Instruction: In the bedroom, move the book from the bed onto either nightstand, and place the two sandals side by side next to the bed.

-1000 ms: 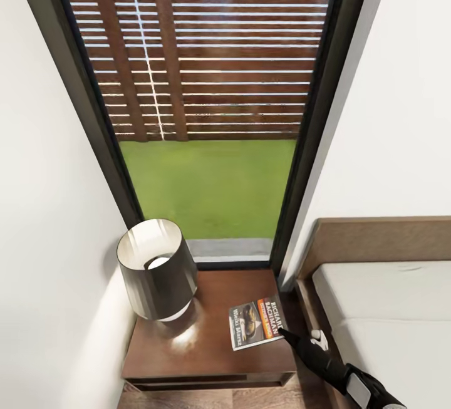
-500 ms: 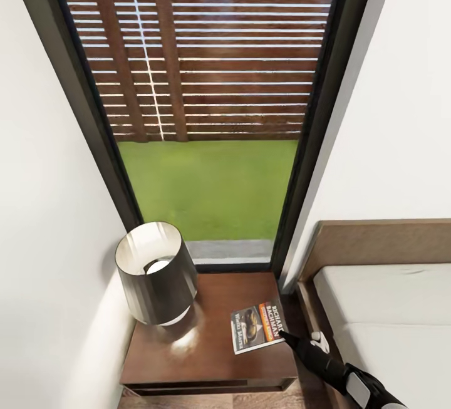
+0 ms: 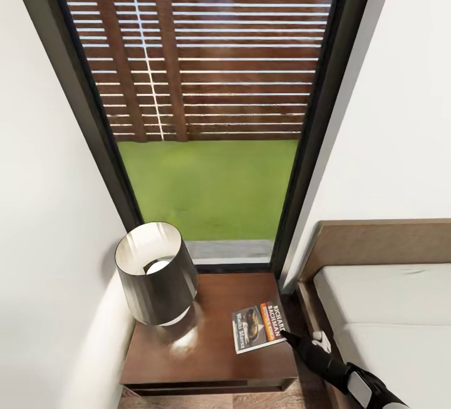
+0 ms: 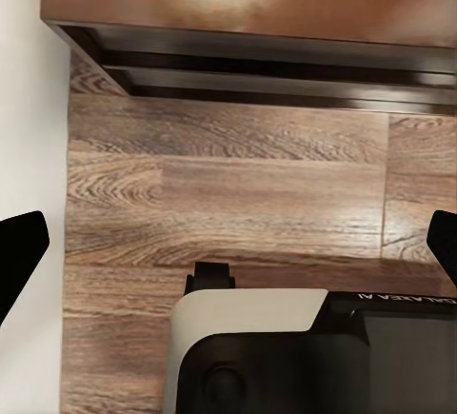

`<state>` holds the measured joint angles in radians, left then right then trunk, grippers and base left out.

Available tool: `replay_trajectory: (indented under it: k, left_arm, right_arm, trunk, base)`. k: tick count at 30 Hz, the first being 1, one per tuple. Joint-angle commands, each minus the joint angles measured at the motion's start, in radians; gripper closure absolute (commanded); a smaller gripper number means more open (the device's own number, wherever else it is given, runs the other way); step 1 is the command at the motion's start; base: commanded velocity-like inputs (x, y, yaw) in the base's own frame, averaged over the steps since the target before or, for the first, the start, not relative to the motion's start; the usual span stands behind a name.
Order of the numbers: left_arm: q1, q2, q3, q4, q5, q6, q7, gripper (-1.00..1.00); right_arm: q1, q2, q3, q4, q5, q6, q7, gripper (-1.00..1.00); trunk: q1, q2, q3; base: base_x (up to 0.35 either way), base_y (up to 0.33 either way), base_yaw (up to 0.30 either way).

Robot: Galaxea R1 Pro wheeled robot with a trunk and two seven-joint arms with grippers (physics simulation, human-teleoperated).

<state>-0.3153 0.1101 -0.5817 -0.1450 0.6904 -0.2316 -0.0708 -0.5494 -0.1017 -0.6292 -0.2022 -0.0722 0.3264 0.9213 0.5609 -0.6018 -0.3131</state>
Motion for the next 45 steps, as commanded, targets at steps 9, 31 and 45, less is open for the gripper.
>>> replay_trajectory:
  k: [9,31,45]
  left_arm:
    - [-0.001,0.000,-0.007,0.001,0.011,-0.003,-0.004,-1.00]
    - [-0.001,0.000,-0.007,-0.001,0.011,-0.003,-0.004,-1.00]
    - [-0.001,0.000,-0.007,-0.001,0.010,-0.003,-0.004,-1.00]
  right_arm:
    - [-0.007,-0.002,0.001,-0.001,-0.008,0.010,0.000,1.00]
    - [-0.058,-0.002,0.001,-0.001,-0.007,0.012,-0.096,1.00]
    - [-0.063,0.008,0.002,0.000,-0.007,0.013,-0.119,1.00]
  trunk:
    - [0.012,-0.022,-0.011]
    - [0.058,-0.106,-0.048]
    - [0.111,-0.204,-0.092]
  base:
    - [0.000,0.000,0.000]
    - [0.000,0.000,0.000]
    - [0.000,0.000,0.000]
